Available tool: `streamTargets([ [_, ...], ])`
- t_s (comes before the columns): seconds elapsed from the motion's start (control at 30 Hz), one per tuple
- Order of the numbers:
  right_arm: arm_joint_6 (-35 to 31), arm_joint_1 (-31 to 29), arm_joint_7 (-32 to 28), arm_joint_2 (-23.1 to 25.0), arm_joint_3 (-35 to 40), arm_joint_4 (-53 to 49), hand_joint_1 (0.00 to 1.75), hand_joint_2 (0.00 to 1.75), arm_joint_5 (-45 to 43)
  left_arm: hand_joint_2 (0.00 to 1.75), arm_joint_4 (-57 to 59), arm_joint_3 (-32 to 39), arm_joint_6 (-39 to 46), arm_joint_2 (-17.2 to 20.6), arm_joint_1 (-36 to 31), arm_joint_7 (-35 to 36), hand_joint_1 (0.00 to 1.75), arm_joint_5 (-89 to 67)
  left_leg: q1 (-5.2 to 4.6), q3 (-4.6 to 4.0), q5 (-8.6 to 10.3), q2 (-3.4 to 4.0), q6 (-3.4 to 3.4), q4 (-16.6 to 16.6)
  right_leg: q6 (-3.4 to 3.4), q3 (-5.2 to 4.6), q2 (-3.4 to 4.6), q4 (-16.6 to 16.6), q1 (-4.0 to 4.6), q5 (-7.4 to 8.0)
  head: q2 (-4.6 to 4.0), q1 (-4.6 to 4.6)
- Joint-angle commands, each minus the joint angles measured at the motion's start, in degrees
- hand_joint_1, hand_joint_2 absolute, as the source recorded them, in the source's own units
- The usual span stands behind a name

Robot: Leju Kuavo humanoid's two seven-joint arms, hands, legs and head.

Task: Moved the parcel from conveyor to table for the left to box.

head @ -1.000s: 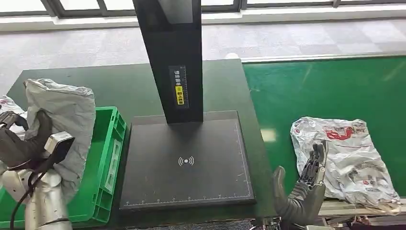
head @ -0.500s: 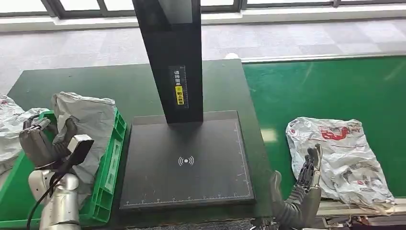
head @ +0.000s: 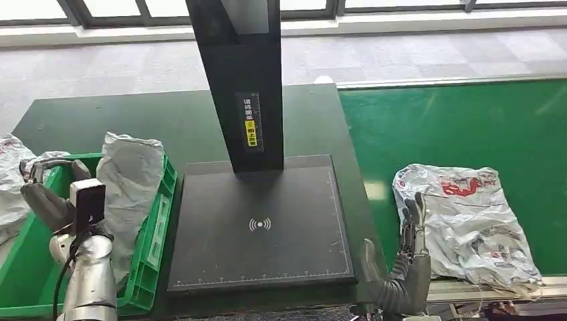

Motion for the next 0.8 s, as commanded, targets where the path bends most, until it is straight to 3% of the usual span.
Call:
streamTargets([
  [0.03,4.3,-2.2,0.1,6.6,-8.2,6.1,0.0,1.75,4.0,0.0,-9.3,-1.2,0.4,-4.2,6.5,0.4,0.0,4.6,0.06,-0.06,0.04,0.28,0.08,-0.1,-0.02,-0.11,0.1,-0.2,0.08,0.14,0.0,0.02],
  [0.1,5.2,-2.7,0.1,7.4,-8.9,7.3,0.0,1.75,4.4,0.0,-10.9,3.3,0.4,-7.3,5.5,-1.9,0.0,-1.9,0.03,0.01,0.03,0.16,0.06,-0.1,-0.01,-0.07,0.02,-0.1,0.05,0.07,0.0,0.02],
  [0.37,5.7,-1.0,0.1,8.3,-10.3,5.5,0.0,1.75,5.3,0.0,-16.3,-5.6,0.3,-5.3,8.9,9.4,0.0,-6.6,0.03,-0.11,0.0,0.1,0.03,0.0,-0.02,-0.2,0.0,-0.1,0.06,0.03,0.0,0.0],
  [0.43,5.3,-0.4,0.1,9.4,-11.9,5.3,0.0,1.75,6.8,0.0,-18.6,-7.9,-0.5,-4.9,10.0,6.5,0.0,0.2,0.07,-0.23,0.04,0.02,0.05,0.0,-0.04,-0.28,-0.14,-0.1,0.13,0.05,0.0,0.0],
  [0.73,5.6,-0.2,0.1,9.3,-12.1,5.0,0.0,1.75,6.9,0.0,-19.8,-8.4,-0.2,-5.2,10.8,6.6,0.0,-0.1,0.02,-0.21,0.01,0.06,0.03,0.0,-0.02,-0.28,-0.02,-0.1,0.17,0.02,0.0,0.0],
  [0.8,1.6,0.2,2.4,11.1,-15.5,4.8,0.0,1.75,11.9,0.0,-23.5,-11.8,-7.2,-5.3,12.5,1.4,0.0,10.7,0.02,-0.23,0.05,0.07,0.05,0.0,-0.03,-0.28,-0.09,-0.1,0.18,0.05,0.0,0.0],
])
